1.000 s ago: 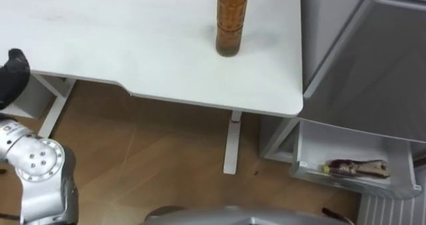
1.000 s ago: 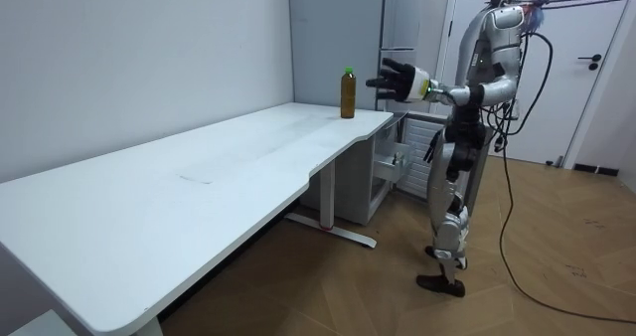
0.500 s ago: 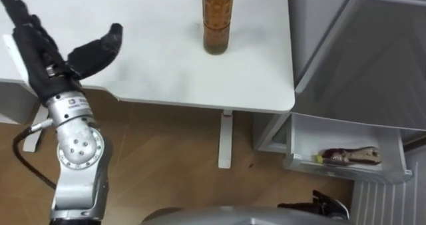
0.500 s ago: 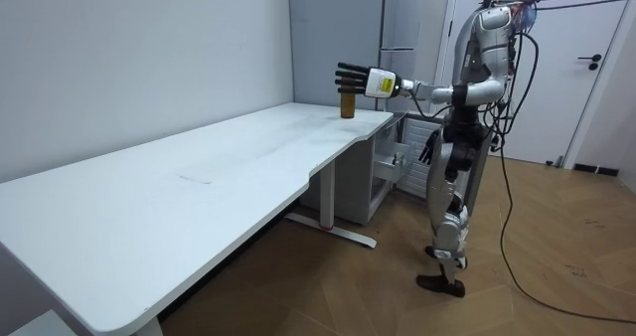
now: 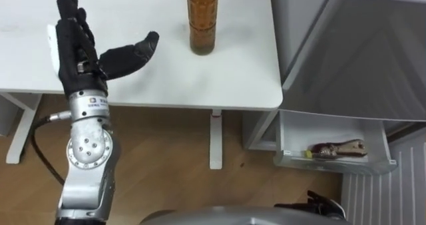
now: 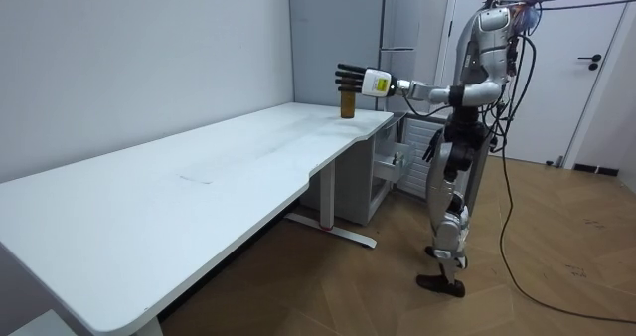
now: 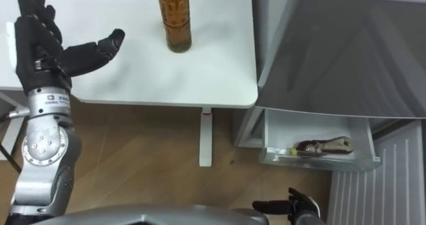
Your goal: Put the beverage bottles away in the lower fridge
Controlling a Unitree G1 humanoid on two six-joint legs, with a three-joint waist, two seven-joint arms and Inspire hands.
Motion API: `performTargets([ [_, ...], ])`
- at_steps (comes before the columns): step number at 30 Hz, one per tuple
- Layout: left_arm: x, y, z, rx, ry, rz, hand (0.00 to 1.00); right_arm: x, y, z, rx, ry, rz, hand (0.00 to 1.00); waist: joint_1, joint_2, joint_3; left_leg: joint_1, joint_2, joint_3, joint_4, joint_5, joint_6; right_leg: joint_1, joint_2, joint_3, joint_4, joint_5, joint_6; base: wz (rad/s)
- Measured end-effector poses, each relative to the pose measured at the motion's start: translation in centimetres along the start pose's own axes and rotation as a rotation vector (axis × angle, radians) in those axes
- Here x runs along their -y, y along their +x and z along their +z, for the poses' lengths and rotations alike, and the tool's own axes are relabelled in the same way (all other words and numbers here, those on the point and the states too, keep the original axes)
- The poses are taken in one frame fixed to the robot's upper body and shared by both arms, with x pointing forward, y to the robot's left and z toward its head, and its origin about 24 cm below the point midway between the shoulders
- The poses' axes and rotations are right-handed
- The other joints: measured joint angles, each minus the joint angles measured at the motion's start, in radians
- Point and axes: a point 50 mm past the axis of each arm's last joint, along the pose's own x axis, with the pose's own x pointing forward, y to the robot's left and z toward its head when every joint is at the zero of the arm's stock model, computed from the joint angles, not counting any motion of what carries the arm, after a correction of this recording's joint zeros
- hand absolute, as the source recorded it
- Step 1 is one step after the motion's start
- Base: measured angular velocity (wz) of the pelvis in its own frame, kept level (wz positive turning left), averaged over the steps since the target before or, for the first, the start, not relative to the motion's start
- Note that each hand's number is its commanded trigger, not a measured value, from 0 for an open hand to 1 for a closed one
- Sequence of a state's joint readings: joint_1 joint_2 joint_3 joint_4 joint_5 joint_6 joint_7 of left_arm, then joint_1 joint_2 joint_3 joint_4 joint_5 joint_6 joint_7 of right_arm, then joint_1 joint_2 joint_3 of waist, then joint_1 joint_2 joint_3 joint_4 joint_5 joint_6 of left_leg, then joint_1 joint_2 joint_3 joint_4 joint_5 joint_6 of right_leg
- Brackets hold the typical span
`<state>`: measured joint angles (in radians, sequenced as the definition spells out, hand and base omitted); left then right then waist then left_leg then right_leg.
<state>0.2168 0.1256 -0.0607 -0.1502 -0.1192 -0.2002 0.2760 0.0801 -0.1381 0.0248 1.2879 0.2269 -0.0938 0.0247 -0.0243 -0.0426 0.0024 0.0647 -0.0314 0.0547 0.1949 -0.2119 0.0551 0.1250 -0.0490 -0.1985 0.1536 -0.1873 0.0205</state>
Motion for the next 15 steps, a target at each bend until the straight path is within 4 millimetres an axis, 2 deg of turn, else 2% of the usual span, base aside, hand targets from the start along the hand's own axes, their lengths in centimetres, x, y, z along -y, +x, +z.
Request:
performTargets([
  [4,0.4,-0.1,-1.6,-0.101,-0.049,-0.031,0.00,0.0,0.0,0.0,0.000,-0.003,0.001,0.00,-0.011,0.001,0.0014,0.000,0.000,0.000,0.002,0.000,0.000,0.007,0.000,-0.002,0.000,0.001,-0.001,0.00],
  [13,0.4,-0.2,-2.1,-0.142,-0.098,-0.039,0.00,-0.3,0.1,0.3,0.008,-0.001,0.007,0.00,-0.028,0.008,0.0054,0.002,0.001,0.004,0.001,0.000,0.000,0.002,0.001,0.008,0.000,0.001,-0.001,0.00],
  [15,0.6,0.1,-1.9,-0.130,-0.101,-0.042,0.00,-0.3,0.1,0.5,0.012,-0.001,0.007,0.00,-0.028,0.012,0.0088,0.001,0.002,0.009,0.002,0.000,0.000,0.001,0.001,0.011,0.000,0.001,-0.001,-0.05],
])
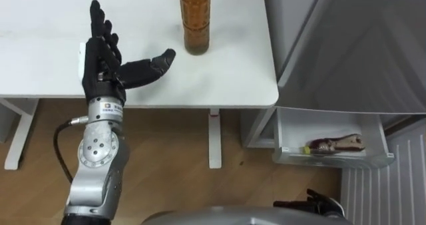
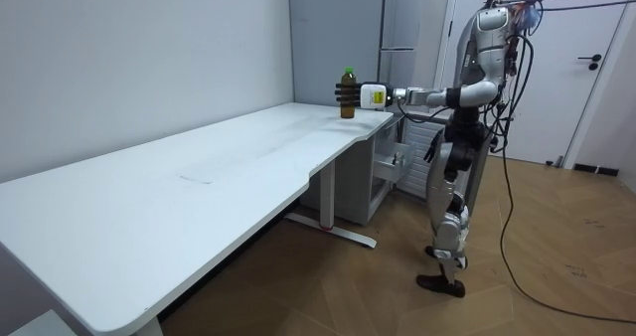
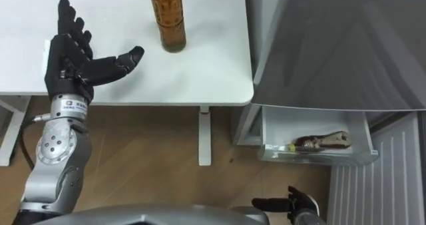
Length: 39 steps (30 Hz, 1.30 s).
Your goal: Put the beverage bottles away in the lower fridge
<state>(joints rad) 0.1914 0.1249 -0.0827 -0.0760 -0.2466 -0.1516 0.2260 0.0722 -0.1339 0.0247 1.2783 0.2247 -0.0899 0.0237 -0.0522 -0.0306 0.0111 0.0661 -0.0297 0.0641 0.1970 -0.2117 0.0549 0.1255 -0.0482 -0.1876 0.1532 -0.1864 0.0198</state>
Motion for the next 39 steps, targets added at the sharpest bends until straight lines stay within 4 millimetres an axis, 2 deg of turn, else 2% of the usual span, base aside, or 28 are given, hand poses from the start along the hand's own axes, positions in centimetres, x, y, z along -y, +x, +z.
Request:
performTargets([
  [6,0.4,0.7,0.6,0.029,-0.004,-0.011,0.00,-0.1,0.0,0.1,0.002,-0.002,0.003,0.00,-0.003,0.005,0.0023,0.012,0.001,0.015,-0.008,0.000,0.000,0.003,0.002,0.019,0.000,0.000,0.000,-0.08],
  [10,0.6,1.7,0.1,0.001,0.010,-0.015,0.00,-0.1,0.0,0.1,-0.004,-0.002,0.006,0.00,-0.005,0.005,0.0020,0.017,0.001,0.018,-0.010,0.000,0.000,0.004,0.002,0.023,0.000,0.000,0.000,-0.04],
  [15,0.6,1.8,-0.2,-0.029,0.015,-0.018,0.00,-0.2,0.1,0.4,-0.006,-0.002,0.023,0.00,-0.027,0.004,0.0025,0.023,0.003,0.031,-0.012,0.000,0.000,0.001,0.002,0.026,0.001,0.000,0.000,-0.03],
  [18,0.9,2.5,0.2,-0.021,0.015,-0.036,0.00,-0.2,0.1,0.3,-0.007,-0.002,0.023,0.00,-0.027,0.006,0.0025,0.026,0.008,0.041,-0.019,0.000,-0.001,-0.005,0.006,0.037,0.000,0.004,-0.001,-0.11],
  [23,1.0,3.2,0.9,-0.001,0.018,-0.048,0.00,0.0,0.1,0.3,-0.005,-0.011,0.008,0.00,-0.038,0.022,-0.0062,0.037,0.010,0.049,-0.025,0.000,-0.001,0.004,0.010,0.048,-0.002,0.008,-0.003,-0.09],
  [24,0.9,3.3,0.9,0.001,0.019,-0.048,0.00,0.1,0.1,0.2,-0.009,-0.007,0.003,0.00,-0.050,0.026,-0.0050,0.042,0.011,0.050,-0.027,0.000,-0.001,0.006,0.010,0.048,-0.003,0.008,-0.003,0.00],
  [29,0.7,3.3,0.3,-0.025,0.026,-0.043,0.00,0.4,0.0,0.1,-0.008,0.019,-0.006,0.00,-0.062,0.038,-0.0012,0.050,0.014,0.058,-0.032,-0.001,-0.003,0.010,0.012,0.051,-0.003,0.008,-0.003,-0.03],
  [33,0.4,3.2,-0.8,-0.087,0.040,-0.034,0.00,0.3,0.0,0.3,-0.002,0.021,-0.003,0.00,-0.085,0.039,0.0002,0.051,0.016,0.062,-0.031,-0.001,-0.004,0.012,0.014,0.053,-0.003,0.008,-0.003,-0.01],
  [39,0.6,3.7,-0.3,-0.068,0.038,-0.037,0.00,0.5,0.0,0.1,-0.009,0.045,-0.004,0.00,-0.094,0.039,0.0004,0.049,0.016,0.066,-0.032,-0.001,-0.004,0.000,0.015,0.062,-0.001,0.009,-0.004,-0.03],
])
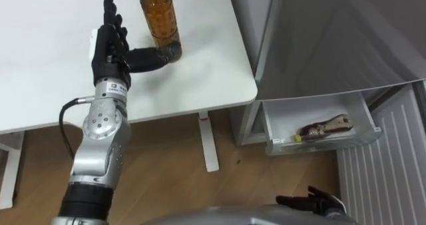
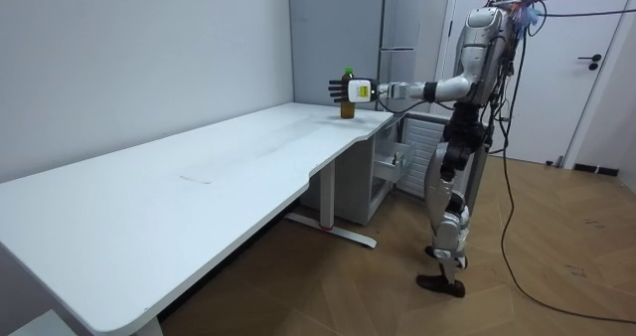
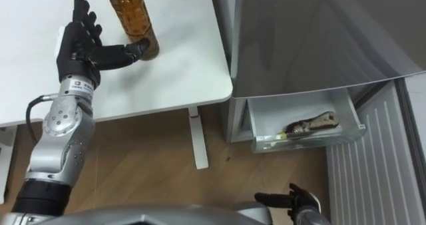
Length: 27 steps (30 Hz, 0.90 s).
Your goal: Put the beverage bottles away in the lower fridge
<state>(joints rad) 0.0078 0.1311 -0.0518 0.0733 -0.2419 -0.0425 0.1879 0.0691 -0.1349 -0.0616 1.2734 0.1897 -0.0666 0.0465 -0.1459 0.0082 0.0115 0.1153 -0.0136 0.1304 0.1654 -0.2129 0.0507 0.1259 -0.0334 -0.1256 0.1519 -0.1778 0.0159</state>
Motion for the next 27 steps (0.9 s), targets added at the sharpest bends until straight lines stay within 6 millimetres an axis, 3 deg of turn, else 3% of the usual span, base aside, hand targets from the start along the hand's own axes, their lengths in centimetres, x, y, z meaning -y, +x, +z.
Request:
performTargets([
  [14,0.1,1.2,0.5,0.012,-0.002,0.001,0.00,0.1,0.0,0.0,-0.005,0.004,-0.003,0.00,-0.014,-0.004,0.0013,0.000,0.000,0.005,-0.002,0.000,0.000,-0.008,0.002,0.014,0.002,0.000,0.000,-0.02],
  [20,0.3,1.9,1.0,0.028,-0.005,0.001,0.00,0.1,0.0,-0.1,-0.024,0.014,-0.007,0.00,-0.015,-0.006,-0.0006,0.000,0.000,0.008,-0.005,0.000,0.000,-0.012,0.003,0.019,0.003,0.000,0.000,-0.02],
  [27,-0.2,2.0,0.3,-0.013,-0.001,0.020,0.00,0.2,0.0,-0.4,-0.042,0.013,-0.021,0.00,-0.015,-0.011,-0.0040,0.001,0.000,0.011,0.000,0.000,0.000,-0.014,0.003,0.035,0.003,0.000,-0.001,-0.05],
])
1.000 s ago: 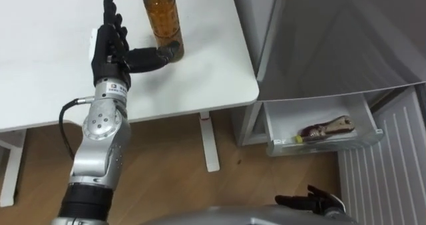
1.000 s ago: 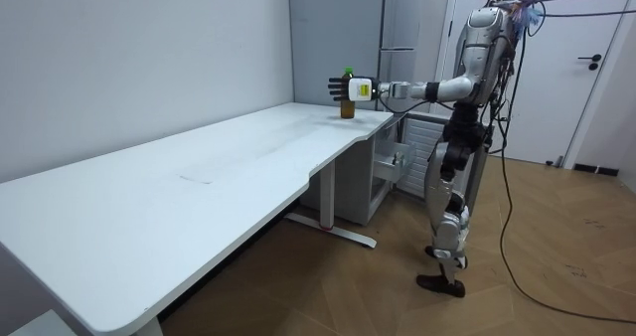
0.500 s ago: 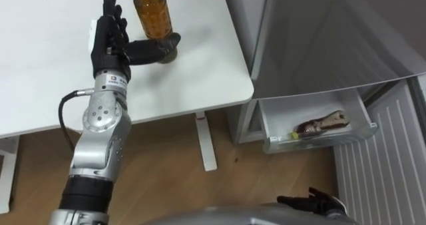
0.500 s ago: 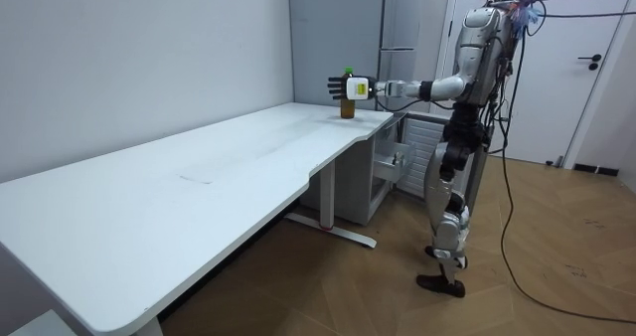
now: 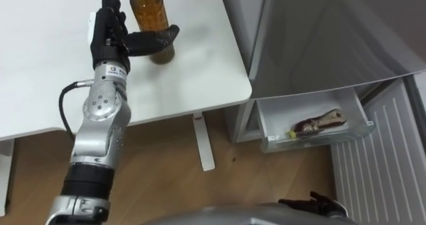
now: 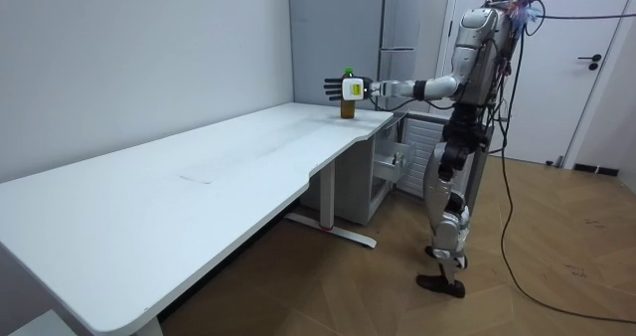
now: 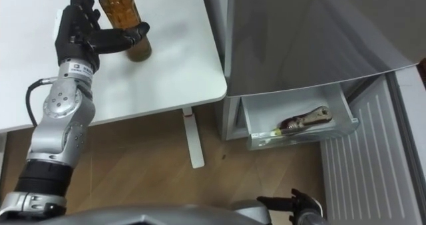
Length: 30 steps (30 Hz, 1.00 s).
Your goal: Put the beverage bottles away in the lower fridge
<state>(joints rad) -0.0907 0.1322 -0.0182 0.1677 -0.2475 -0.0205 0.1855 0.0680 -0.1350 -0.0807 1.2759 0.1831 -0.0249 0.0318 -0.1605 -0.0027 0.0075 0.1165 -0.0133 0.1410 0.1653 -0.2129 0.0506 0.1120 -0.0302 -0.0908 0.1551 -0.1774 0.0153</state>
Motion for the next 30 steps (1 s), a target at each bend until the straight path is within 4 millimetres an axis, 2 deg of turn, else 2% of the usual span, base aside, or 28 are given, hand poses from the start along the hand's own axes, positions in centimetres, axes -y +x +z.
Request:
performTargets([
  [8,-0.9,0.3,-0.6,-0.032,-0.004,0.040,0.00,0.2,-0.1,-0.5,-0.013,0.002,-0.011,0.00,-0.002,0.001,0.0003,0.004,0.002,0.011,0.002,0.000,0.000,0.001,0.001,0.005,0.016,0.003,-0.001,-0.04],
  [14,-0.7,0.9,-0.1,-0.022,-0.020,0.042,0.00,0.5,-0.1,-0.5,-0.015,-0.001,-0.019,0.00,-0.003,0.012,0.0039,0.012,0.002,0.012,0.001,0.000,0.001,0.000,0.002,0.007,0.016,0.007,-0.001,0.00],
  [20,-1.2,2.4,-0.6,-0.078,-0.056,0.059,0.00,0.8,-0.1,-0.6,-0.020,-0.028,-0.030,0.00,-0.003,0.020,0.0046,0.015,0.003,0.012,-0.002,0.000,0.001,0.001,0.003,0.009,0.016,0.007,-0.001,-0.01],
  [24,-1.6,3.3,-0.9,-0.116,-0.073,0.078,0.00,0.9,-0.1,-0.5,-0.022,-0.066,-0.046,0.00,-0.001,0.028,0.0002,0.015,0.002,0.014,-0.001,0.000,0.001,0.003,0.003,0.010,0.016,0.007,-0.001,0.00],
  [30,-1.7,3.7,-0.6,-0.123,-0.069,0.075,0.00,1.3,-0.1,-0.6,-0.042,-0.077,-0.055,0.00,-0.007,0.037,-0.0031,0.019,0.002,0.020,-0.002,0.000,0.001,0.002,0.003,0.011,0.014,0.007,-0.001,0.00],
])
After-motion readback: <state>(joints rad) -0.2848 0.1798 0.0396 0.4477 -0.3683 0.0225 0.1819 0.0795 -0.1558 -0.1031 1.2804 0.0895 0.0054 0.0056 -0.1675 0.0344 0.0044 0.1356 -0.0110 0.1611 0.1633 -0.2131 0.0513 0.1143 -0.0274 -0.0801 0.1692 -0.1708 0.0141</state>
